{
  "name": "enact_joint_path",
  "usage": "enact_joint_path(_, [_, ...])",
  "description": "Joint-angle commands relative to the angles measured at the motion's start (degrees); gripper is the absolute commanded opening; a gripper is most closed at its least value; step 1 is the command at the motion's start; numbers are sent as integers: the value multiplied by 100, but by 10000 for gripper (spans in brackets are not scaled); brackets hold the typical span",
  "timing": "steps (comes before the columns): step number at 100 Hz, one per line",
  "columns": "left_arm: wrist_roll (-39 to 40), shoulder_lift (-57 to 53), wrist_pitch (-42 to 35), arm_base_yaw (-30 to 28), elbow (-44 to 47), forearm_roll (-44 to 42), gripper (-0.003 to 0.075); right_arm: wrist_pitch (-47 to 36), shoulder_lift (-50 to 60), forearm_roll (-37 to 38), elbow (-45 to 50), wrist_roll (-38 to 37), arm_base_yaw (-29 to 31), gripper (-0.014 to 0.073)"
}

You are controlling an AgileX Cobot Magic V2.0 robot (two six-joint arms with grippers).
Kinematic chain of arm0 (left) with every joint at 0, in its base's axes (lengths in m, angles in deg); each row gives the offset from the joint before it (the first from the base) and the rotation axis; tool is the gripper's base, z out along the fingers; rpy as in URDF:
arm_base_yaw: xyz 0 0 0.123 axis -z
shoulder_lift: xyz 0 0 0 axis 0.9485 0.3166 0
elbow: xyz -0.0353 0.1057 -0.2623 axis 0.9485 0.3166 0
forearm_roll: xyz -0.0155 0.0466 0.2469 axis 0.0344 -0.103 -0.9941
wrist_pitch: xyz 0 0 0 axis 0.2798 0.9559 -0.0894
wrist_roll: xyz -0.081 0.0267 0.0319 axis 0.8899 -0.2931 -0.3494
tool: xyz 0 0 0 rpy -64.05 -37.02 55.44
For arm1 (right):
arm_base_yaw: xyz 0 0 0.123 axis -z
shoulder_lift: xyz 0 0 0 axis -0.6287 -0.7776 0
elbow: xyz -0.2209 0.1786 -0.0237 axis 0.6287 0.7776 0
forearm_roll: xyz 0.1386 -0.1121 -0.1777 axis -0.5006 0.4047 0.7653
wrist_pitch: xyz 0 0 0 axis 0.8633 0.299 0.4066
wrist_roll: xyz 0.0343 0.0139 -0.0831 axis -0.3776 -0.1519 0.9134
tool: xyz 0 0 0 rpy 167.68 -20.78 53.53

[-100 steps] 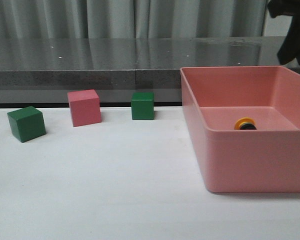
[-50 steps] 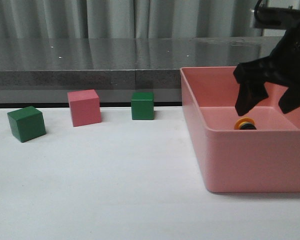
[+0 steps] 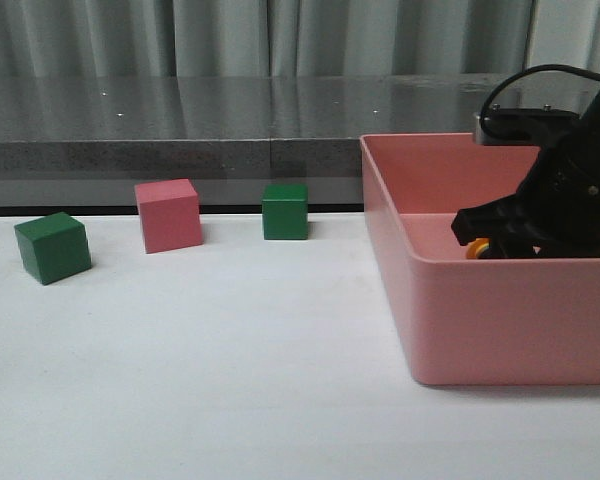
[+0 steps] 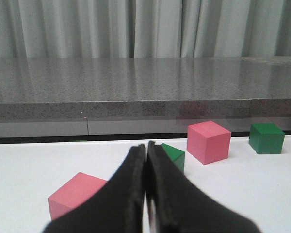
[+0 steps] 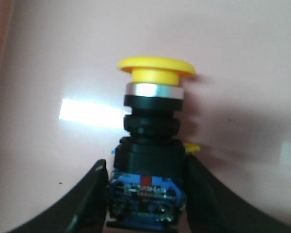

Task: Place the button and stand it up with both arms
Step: 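Lift the button out of the bin and lower it onto the table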

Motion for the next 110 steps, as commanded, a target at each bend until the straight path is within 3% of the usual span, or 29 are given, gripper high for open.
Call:
enact_joint_path(1, [47,-169,-439,-2,268,4,-20,-124,280,25,-262,43,-9,89])
enact_joint_path(10, [47,-169,-439,-2,268,4,-20,344,350,25,-538,43,-9,27])
enact_joint_path(42, [47,-169,-439,-2,268,4,-20,2585,893,-360,-2528,165,-413,22])
enact_joint_path(56, [47,-169,-439,-2,268,4,-20,2982,785,-978,-3297,1470,-995,21])
enact_joint_path(68, [47,-169,-439,-2,268,4,-20,2968,557,-1735,-3630,3067,-1507,21])
enact_joint_path(82, [47,-169,-439,-2,268,4,-20,3005,15,-2038,-3926,4688,-1925,21])
enact_joint_path(94, [47,-169,-439,-2,268,4,-20,3024,-561,-2032,-4096,5431,-2155,21])
enact_joint_path(110, [47,-169,-439,-2,268,4,-20,2979,-1299,-2000,-4319,5845,-2335,21])
